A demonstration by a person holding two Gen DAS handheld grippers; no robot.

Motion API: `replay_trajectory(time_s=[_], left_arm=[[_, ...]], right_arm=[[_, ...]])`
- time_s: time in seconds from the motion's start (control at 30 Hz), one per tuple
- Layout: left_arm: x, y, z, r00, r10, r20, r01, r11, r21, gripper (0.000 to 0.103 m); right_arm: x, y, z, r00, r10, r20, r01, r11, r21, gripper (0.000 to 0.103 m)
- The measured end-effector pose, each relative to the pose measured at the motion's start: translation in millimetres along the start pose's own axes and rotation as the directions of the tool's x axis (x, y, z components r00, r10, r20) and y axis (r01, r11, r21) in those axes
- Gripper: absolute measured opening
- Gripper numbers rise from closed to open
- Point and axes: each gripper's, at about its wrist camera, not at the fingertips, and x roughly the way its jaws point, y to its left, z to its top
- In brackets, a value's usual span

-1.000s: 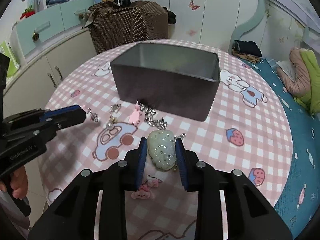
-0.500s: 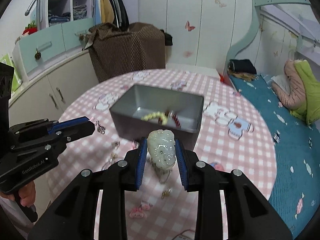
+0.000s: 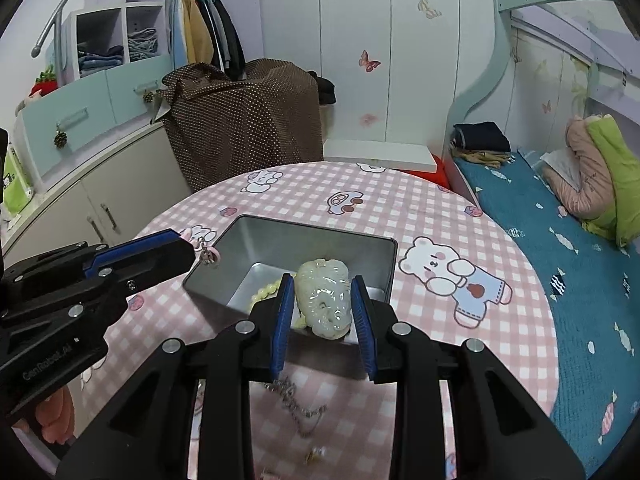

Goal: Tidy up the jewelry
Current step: 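Open both tools to drop the charm and pendant into the tin box, then withdraw both tools from the tin box back toward the remaining jewelry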

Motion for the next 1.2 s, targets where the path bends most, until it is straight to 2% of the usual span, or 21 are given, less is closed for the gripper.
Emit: replay_trajectory(time_s=[0.43,0.63,0.83,0.87,0.97,1.2], left_arm=[[48,13,-1,0.997,0.011,-0.081,-0.015,0.999,-0.039,0.01],[54,15,-2,0.995,0.018,-0.094,-0.021,0.999,-0.039,0.01],[55,13,-2,0.995,0.038,-0.096,-0.04,0.999,-0.022,0.01],[55,12,-3,0.994,0.04,-0.099,-0.042,0.999,-0.02,0.013],[52,10,-4,0.994,0.055,-0.091,-0.056,0.998,-0.016,0.047],[42,9,-6,0.994,0.071,-0.079,-0.072,0.997,-0.01,0.047]], right_arm=[[34,-8,3,0.997,0.024,-0.067,-0.023,1.0,0.018,0.028],[26,-10,7,0.999,0.022,-0.038,-0.021,1.0,0.016,0.029],[16,-20,9,1.0,-0.013,-0.012,0.013,0.999,0.037,0.04],[15,-23,9,1.0,-0.026,-0.011,0.027,0.999,0.042,0.044],[12,-29,7,0.999,-0.047,-0.012,0.048,0.997,0.06,0.049],[3,-29,5,0.998,-0.056,-0.003,0.056,0.996,0.066,0.051]])
